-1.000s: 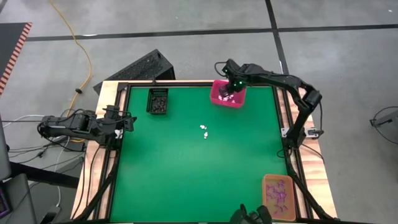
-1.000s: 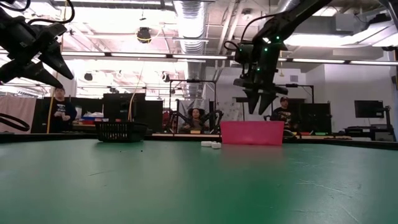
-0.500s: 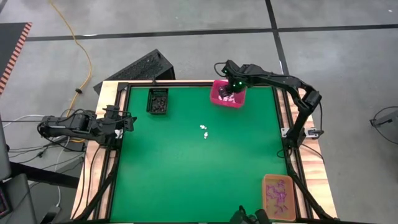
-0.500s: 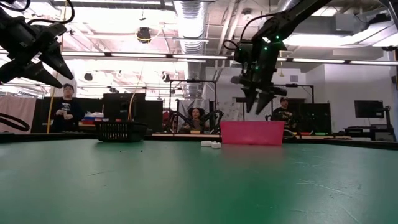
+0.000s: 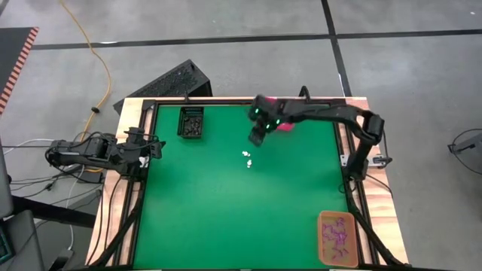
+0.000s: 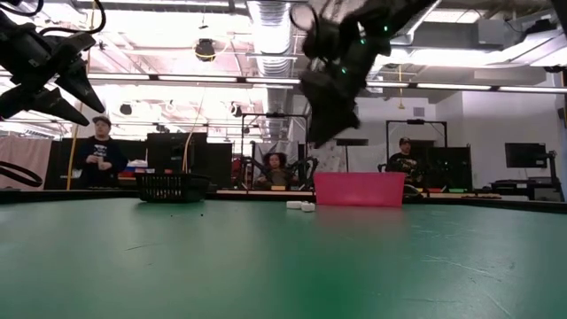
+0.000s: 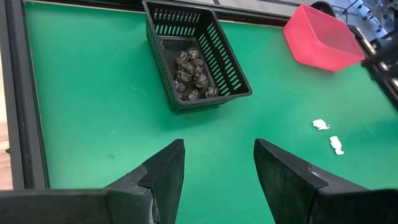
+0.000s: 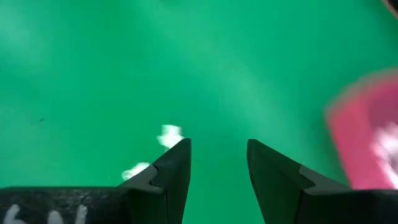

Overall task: Sort Halloween decoration
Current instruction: Put the white skeleton toy into the pink bin

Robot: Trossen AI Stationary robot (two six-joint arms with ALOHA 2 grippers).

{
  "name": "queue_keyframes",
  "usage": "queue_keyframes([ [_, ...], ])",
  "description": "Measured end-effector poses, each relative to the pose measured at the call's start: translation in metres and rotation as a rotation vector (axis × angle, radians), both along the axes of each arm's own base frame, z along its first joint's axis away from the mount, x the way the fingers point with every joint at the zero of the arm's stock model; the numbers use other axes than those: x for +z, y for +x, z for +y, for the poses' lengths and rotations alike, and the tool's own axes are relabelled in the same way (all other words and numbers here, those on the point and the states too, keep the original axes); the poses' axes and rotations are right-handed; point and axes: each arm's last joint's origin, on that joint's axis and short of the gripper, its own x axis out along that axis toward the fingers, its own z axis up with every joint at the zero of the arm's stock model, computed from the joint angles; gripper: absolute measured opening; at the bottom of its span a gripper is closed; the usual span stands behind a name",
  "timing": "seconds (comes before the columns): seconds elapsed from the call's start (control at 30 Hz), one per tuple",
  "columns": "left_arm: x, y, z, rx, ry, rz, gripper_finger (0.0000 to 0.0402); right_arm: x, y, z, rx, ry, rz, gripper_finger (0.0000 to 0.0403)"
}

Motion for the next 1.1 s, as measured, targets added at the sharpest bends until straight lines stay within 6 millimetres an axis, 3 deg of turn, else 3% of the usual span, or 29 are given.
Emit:
queue_keyframes([
  [0.13, 0.0, 0.0, 0.0, 0.001, 0.0, -0.001, 0.0183, 0.0, 0.021, 0.038, 0.206, -0.146, -0.089, 0.0184],
  [0.23, 0.0, 0.0, 0.0, 0.0, 0.001, 0.0, 0.0183, -0.01, 0.027, 0.052, 0.277, -0.205, -0.133, 0.0184],
  [0.6, 0.0, 0.0, 0.0, -0.007, 0.01, 0.008, 0.0183, -0.064, 0.015, 0.06, 0.195, -0.222, -0.25, 0.0184],
  [0.87, 0.0, 0.0, 0.0, -0.006, 0.027, 0.015, 0.0183, -0.078, 0.011, 0.078, 0.183, -0.34, -0.23, 0.0184],
  [1.1, 0.0, 0.0, 0.001, 0.012, 0.039, 0.012, 0.0183, -0.086, 0.006, 0.077, 0.164, -0.346, -0.245, 0.0184],
])
